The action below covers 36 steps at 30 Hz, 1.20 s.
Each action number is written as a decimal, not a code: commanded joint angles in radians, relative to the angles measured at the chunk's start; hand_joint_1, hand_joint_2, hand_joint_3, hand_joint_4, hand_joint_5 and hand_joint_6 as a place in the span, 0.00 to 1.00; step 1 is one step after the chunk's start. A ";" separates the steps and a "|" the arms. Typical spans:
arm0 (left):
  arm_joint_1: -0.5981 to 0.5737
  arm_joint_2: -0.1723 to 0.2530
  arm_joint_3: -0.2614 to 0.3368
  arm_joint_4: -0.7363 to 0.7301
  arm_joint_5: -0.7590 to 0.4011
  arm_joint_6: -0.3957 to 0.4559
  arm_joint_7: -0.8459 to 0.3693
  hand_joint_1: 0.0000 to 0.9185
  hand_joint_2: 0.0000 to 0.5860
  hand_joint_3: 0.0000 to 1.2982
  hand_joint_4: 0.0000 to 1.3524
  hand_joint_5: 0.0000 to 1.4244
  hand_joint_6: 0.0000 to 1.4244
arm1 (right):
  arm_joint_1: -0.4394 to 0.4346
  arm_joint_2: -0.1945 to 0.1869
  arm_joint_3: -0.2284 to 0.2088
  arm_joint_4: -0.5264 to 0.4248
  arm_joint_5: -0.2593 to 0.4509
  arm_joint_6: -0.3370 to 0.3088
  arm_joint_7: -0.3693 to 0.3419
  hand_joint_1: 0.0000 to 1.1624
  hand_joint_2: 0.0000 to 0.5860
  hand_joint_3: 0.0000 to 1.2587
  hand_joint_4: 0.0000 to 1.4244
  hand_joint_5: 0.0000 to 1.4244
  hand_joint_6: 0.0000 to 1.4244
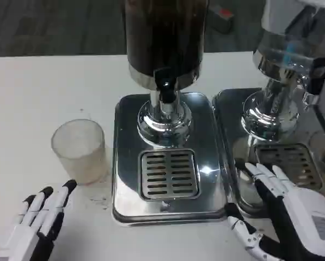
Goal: Grasp the cup under the faucet to collect the drink, then remove the cup.
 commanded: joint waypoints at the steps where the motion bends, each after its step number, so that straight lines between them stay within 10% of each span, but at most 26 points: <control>1: -0.001 0.004 -0.005 0.010 -0.012 -0.001 -0.017 0.00 0.10 0.00 0.00 0.00 0.00 | 0.009 0.005 -0.007 -0.016 0.009 0.008 0.005 0.23 0.70 0.13 0.08 0.04 0.10; 36: -0.137 -0.042 0.078 0.152 -0.218 -0.168 0.027 0.02 0.00 0.00 0.00 0.00 0.09 | 0.006 0.027 -0.022 -0.006 0.044 0.022 0.026 0.23 0.70 0.16 0.11 0.05 0.14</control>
